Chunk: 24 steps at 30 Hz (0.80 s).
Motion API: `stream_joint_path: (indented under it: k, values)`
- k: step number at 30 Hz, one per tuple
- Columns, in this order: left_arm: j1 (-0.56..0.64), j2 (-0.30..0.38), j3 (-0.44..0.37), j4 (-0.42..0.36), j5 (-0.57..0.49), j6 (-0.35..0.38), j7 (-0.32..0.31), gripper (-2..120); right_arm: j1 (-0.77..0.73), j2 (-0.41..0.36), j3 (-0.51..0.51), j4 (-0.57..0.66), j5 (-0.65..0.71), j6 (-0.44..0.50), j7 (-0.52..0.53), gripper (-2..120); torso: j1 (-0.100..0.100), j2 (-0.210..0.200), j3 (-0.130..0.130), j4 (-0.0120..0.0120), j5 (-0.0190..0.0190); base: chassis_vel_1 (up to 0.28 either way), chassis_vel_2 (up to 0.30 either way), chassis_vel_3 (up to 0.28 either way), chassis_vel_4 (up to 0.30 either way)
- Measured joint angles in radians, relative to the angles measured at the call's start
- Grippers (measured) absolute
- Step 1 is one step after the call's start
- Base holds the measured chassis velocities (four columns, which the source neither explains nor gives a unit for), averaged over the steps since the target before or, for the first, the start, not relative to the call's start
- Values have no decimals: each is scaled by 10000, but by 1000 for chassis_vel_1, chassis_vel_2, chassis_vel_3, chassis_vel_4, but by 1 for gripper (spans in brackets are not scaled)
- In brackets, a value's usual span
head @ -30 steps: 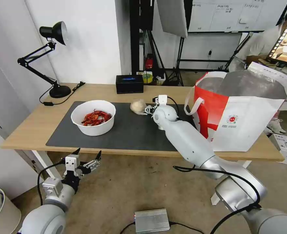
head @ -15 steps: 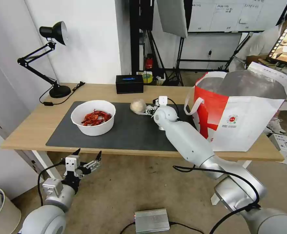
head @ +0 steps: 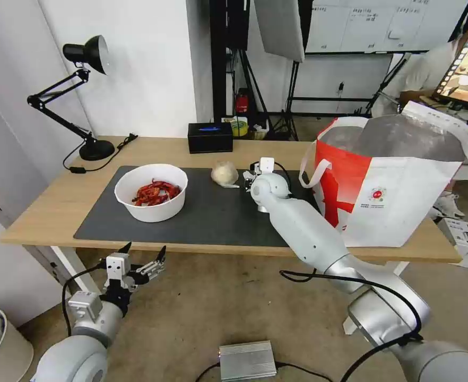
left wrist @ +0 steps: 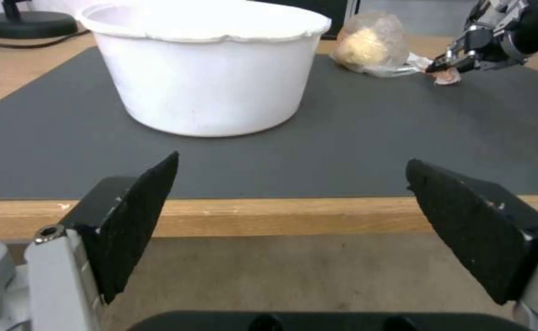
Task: Pick up the trash from the table and place it into the takeout bag.
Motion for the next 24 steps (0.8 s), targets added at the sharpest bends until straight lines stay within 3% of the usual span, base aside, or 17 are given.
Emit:
stream_joint_path:
  k: [6,24]
  values:
    - [23,-18,-13,-34,8,-11,-12,100,-269,-421,0,769,180,89,136,0,0,0,1,1,1,0,0,0,0]
    - [221,-154,-127,-344,39,-12,-61,100,-1394,-2138,114,3578,154,566,-423,0,0,0,0,-2,0,0,0,0,0]
